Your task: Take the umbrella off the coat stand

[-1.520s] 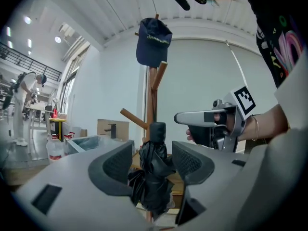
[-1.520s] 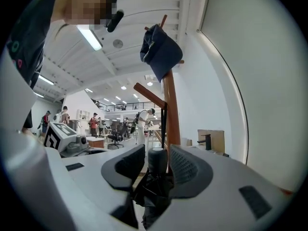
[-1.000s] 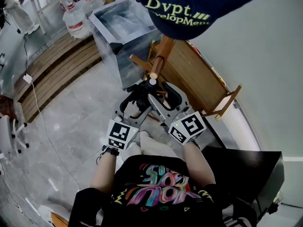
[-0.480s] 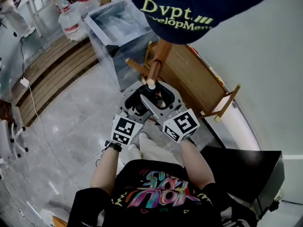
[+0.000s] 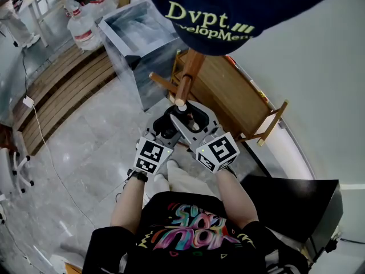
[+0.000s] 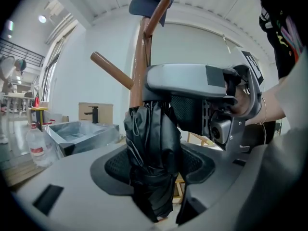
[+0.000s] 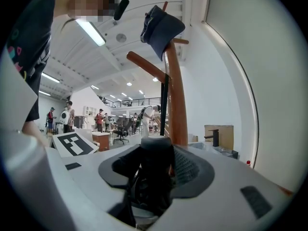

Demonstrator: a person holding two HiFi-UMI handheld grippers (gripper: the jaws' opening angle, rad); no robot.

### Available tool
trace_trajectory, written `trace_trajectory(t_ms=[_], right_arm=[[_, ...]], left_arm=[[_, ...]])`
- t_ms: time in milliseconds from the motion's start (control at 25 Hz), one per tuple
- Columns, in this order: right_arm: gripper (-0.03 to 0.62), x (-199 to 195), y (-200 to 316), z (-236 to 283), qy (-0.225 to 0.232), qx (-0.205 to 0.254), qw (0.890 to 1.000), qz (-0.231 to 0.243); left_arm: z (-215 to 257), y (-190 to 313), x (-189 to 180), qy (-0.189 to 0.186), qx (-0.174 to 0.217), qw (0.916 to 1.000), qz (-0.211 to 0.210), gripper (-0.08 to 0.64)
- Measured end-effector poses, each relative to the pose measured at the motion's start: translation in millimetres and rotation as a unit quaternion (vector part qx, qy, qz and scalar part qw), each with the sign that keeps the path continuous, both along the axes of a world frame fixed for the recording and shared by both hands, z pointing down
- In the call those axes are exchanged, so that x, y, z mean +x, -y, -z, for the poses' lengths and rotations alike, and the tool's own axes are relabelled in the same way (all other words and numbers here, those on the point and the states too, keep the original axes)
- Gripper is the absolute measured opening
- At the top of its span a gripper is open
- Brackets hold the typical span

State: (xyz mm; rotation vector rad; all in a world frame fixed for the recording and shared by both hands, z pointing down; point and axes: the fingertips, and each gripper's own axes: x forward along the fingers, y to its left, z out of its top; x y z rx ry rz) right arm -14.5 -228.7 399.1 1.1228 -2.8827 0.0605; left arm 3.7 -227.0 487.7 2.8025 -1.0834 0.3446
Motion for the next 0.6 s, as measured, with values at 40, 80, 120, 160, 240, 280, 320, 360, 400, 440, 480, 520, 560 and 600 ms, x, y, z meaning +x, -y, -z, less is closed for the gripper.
trace_trajectory(t_ms=[40, 80, 120, 160, 240, 280, 320, 360, 400, 440, 480, 520, 560, 600], right_arm=[[0.209, 0, 0, 0, 0.001, 0.001, 1.000, 0.001], [0.209, 0, 0, 1, 0.002, 0.002, 1.000, 0.002], [0.209, -1, -1, 1, 0.002, 0.002, 1.000, 0.004], [0.209, -1, -1, 1, 0.003, 0.003, 1.000, 0.005], [0.209, -1, 0, 3, 0.006, 0.002, 1.000, 0.004], [0.209, 0, 0, 4, 0.008, 0.000, 1.000, 0.003], [0.209, 0, 0, 5, 0.010, -0.001, 1.000, 0.001], [0.209, -1, 0, 6, 0.011, -0.001, 1.000, 0.001], [0.209, -1, 0, 7, 0.012, -0.001, 1.000, 0.001], [0.209, -1, 0, 7, 0.013, 0.000, 1.000, 0.002], [0.209, -1, -1, 8, 0.014, 0.002, 1.000, 0.003], [0.209, -1, -1, 10, 0.015, 0.003, 1.000, 0.004], [0.209, -1, -2, 11, 0.016, 0.004, 1.000, 0.004], [0.209, -1, -2, 12, 0.017, 0.005, 1.000, 0.004]], left_arm=[[1, 0, -1, 0.002, 0.002, 1.0000, 0.001, 0.267], [1, 0, -1, 0.004, 0.004, 1.0000, 0.003, 0.261], [2, 0, -2, 0.006, 0.005, 1.0000, 0.004, 0.256], [3, 0, -2, 0.007, 0.006, 0.9999, 0.005, 0.253], [4, 0, -3, 0.008, 0.007, 0.9999, 0.006, 0.249], [5, 0, -3, 0.008, 0.008, 0.9999, 0.006, 0.247], [5, 0, -3, 0.008, 0.008, 0.9999, 0.006, 0.245], [6, 0, -3, 0.008, 0.009, 0.9999, 0.006, 0.245], [7, 0, -4, 0.008, 0.010, 0.9999, 0.006, 0.244], [8, -1, -4, 0.008, 0.011, 0.9999, 0.006, 0.244], [9, -1, -4, 0.008, 0.011, 0.9999, 0.006, 0.242], [10, -1, -4, 0.007, 0.012, 0.9999, 0.005, 0.242], [12, -1, -4, 0.007, 0.013, 0.9999, 0.005, 0.242], [13, -2, -4, 0.007, 0.014, 0.9999, 0.004, 0.241]])
